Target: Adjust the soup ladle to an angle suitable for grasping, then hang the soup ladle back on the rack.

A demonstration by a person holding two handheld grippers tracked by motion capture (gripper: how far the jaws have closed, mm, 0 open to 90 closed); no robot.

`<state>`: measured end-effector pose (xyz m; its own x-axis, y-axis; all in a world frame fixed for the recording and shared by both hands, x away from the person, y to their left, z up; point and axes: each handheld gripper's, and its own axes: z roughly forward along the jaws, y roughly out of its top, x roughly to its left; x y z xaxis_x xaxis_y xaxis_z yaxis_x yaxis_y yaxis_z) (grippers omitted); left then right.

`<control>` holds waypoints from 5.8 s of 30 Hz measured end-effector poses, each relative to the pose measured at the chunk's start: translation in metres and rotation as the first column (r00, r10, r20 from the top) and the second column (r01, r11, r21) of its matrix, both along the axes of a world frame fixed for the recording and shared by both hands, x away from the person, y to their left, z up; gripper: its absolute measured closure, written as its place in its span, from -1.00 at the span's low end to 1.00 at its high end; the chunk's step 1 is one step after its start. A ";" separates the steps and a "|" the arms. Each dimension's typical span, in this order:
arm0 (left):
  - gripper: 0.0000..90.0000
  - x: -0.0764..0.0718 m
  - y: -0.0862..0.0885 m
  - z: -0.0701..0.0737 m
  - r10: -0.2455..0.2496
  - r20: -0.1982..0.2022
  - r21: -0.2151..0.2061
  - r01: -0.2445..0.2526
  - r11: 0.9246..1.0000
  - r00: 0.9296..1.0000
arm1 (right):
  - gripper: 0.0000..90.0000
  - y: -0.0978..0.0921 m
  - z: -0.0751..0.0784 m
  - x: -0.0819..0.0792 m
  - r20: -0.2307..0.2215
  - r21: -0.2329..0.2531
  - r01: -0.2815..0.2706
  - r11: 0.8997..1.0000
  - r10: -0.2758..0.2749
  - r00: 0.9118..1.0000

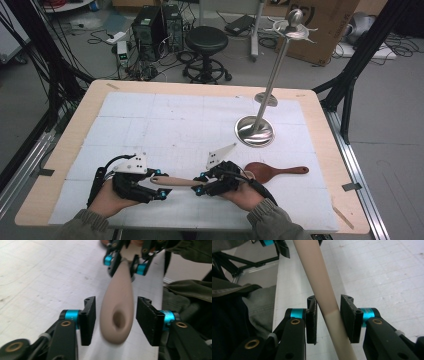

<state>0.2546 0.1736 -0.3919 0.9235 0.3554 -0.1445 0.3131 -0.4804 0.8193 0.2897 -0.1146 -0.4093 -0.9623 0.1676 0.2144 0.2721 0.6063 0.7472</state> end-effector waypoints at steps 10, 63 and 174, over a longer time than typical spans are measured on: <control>0.03 0.003 0.010 -0.001 0.059 -0.002 -0.014 -0.059 0.998 0.998 | 0.58 -0.007 0.009 0.003 -0.029 0.040 0.055 0.998 -0.054 0.998; -0.17 0.004 0.013 -0.005 0.087 0.002 0.006 -0.087 0.996 0.996 | 0.70 -0.086 0.061 0.021 -0.003 0.406 0.360 0.840 -0.392 0.920; -0.39 0.004 0.024 -0.006 0.179 0.013 0.021 -0.180 0.984 0.984 | 0.57 -0.174 0.169 0.108 0.058 0.380 0.518 0.767 -0.578 0.814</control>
<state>0.2586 0.1973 -0.3977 0.8459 0.5184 -0.1251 0.3870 -0.4352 0.8129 0.3976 -0.2887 -0.2404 -0.7530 0.6250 0.2059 0.3380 0.0989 0.9359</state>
